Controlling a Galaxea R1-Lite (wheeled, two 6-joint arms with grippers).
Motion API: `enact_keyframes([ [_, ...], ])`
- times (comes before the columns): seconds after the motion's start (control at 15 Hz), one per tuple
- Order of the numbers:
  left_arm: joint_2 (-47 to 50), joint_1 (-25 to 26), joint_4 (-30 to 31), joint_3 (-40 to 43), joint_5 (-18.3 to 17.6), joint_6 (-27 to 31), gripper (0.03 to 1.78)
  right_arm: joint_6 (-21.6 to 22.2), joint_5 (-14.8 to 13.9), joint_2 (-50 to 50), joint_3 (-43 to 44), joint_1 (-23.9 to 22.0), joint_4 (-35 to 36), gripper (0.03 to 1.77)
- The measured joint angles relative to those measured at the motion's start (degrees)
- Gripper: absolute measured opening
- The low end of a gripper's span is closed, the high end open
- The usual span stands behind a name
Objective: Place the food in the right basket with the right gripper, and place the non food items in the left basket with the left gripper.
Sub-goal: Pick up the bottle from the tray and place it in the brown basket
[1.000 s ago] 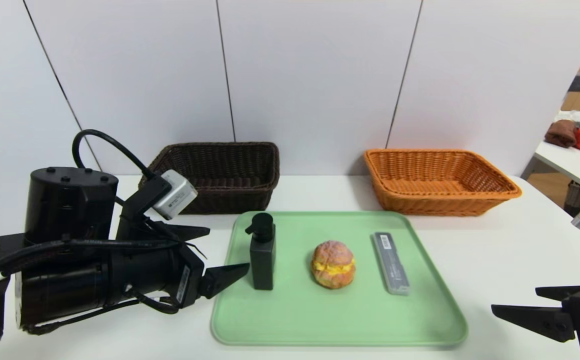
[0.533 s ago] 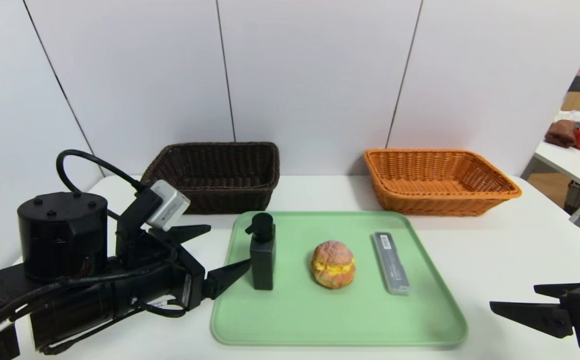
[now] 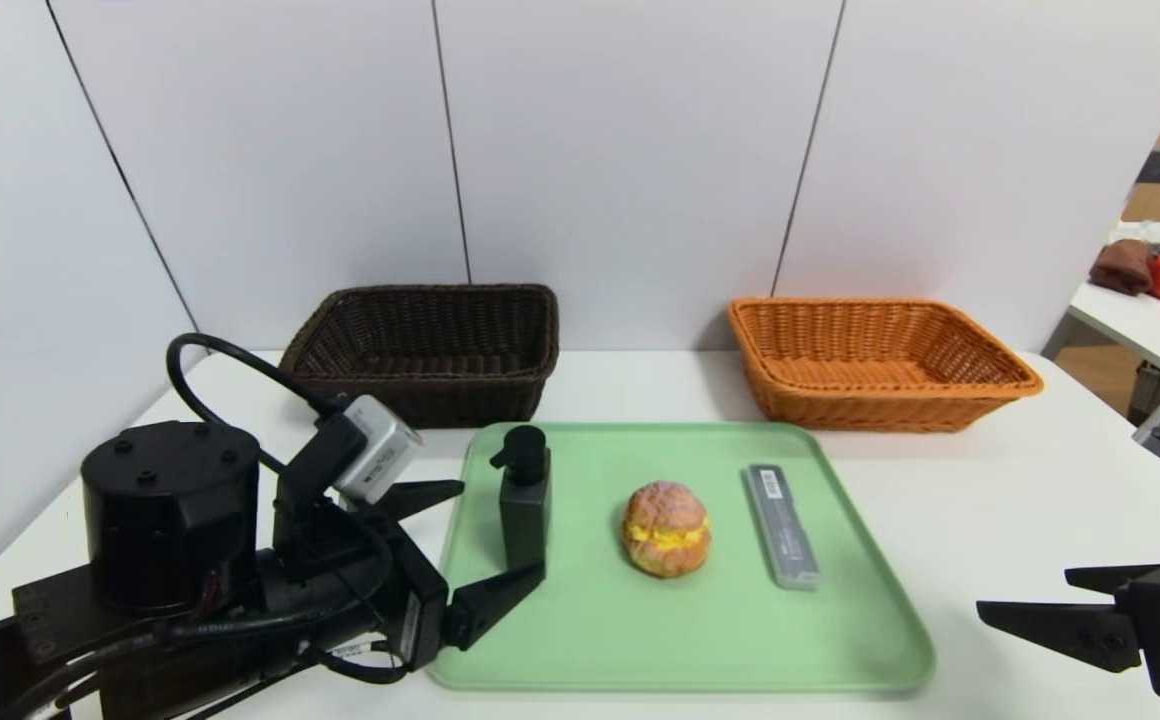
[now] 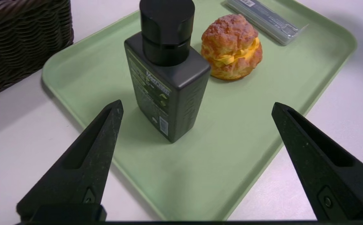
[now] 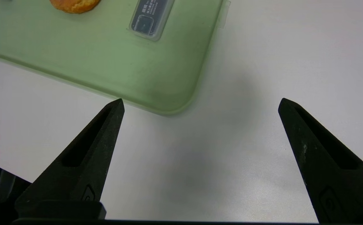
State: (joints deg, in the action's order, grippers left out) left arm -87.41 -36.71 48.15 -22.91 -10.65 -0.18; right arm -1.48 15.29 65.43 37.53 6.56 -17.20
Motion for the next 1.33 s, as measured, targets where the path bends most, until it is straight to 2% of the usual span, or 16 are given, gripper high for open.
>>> enact_keyframes([
  [0.2, -3.9, -0.7, 2.7, -1.1, 1.5, 0.0, 1.69, 0.0, 0.0, 0.1, 0.0, 0.0, 0.1, 1.70],
  [0.73, -15.3, -2.5, 15.5, -2.4, 13.0, -2.1, 1.69, -0.1, 0.1, 0.5, 0.0, 0.1, 0.1, 1.70],
  [1.2, -17.8, -4.5, 19.4, -1.8, 21.9, -4.6, 1.69, -0.1, 0.1, 0.5, 0.0, 0.1, 0.0, 1.70],
  [1.33, -18.4, -4.9, 20.9, -1.8, 22.8, -4.6, 1.69, -0.1, 0.1, 0.5, -0.1, 0.1, 0.0, 1.70],
])
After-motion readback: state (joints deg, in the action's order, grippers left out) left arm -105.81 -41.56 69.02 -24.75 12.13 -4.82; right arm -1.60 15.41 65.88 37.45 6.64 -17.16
